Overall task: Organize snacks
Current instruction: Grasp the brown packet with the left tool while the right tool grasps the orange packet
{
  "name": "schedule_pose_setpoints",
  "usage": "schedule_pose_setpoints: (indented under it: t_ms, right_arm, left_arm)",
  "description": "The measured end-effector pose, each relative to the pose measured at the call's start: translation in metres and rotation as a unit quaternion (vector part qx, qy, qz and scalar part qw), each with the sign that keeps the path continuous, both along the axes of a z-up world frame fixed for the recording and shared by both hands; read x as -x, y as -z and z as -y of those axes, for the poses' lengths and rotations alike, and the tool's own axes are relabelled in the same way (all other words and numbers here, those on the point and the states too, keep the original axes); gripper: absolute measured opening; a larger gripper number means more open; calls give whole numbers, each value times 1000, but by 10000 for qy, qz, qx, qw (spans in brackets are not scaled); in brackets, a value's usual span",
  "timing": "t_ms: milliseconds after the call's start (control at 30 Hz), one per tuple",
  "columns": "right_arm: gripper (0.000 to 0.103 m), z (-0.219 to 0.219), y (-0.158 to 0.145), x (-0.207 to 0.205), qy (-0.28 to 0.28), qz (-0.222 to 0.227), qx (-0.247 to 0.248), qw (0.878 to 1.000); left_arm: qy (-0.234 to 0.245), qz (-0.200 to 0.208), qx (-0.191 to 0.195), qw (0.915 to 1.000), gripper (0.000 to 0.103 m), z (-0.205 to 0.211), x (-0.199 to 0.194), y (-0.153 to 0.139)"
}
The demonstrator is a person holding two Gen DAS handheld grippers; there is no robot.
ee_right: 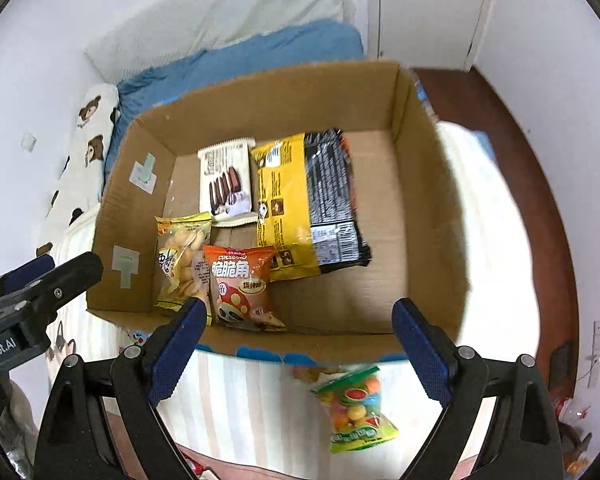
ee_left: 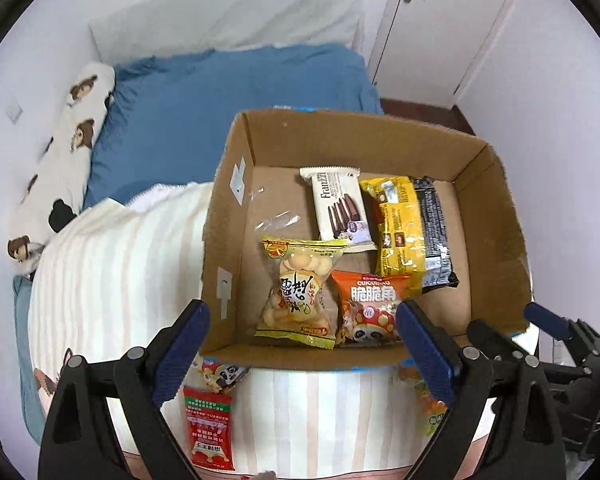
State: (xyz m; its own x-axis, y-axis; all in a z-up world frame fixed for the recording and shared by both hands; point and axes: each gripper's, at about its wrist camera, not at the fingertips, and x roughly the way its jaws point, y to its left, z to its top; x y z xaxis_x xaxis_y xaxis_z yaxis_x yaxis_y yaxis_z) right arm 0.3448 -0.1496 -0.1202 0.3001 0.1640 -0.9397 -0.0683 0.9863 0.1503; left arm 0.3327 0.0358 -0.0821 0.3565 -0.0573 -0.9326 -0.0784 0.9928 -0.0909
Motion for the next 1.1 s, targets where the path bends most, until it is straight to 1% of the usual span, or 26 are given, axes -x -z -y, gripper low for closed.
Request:
schedule_pose_setpoints:
  t_ms: [233, 433, 567, 667, 733, 833, 900, 1000, 1033, 1100]
  right_arm:
    - [96, 5, -43, 45, -26, 543, -13, 9985]
    - [96, 9, -72, 81, -42, 907, -40, 9959]
    - [96, 17, -80, 103, 7, 837, -356, 9959]
    - [96, 22, -74, 126, 26, 662, -573, 9962]
    - [96, 24, -62, 142, 43, 457, -718, 9964]
    - [96, 19, -32, 172, -14, 15, -944, 9955]
    - [96, 13, -6, 193, -72, -318, -1035, 9941]
    - [96, 10, 32, 222, 5, -783, -1154, 9902]
    - [96, 12, 45, 231, 87, -956, -1177, 9884]
    - [96, 21, 63, 244, 328, -1138, -1178, 9859]
  left_arm:
    - [48, 446, -86, 9990, 95, 7, 44, -24]
    - [9, 775, 93, 9969, 95, 6, 78, -54]
    - [-47, 823, 236, 9963, 95, 1, 97, -64]
    - [-126, 779, 262, 9965, 95, -5, 117, -61]
    - [-214, 672, 240, 9972, 95, -12, 136, -51]
    - [-356, 373, 110, 9986, 95, -24, 165, -27]
    - [-508, 6, 100, 9987, 95, -34, 188, -3]
    - [-827, -589, 206, 9946, 95, -50, 223, 39]
    - [-956, -808, 191, 9920, 95, -56, 237, 56]
    - [-1207, -1148, 246, 9857, 95, -66, 260, 83]
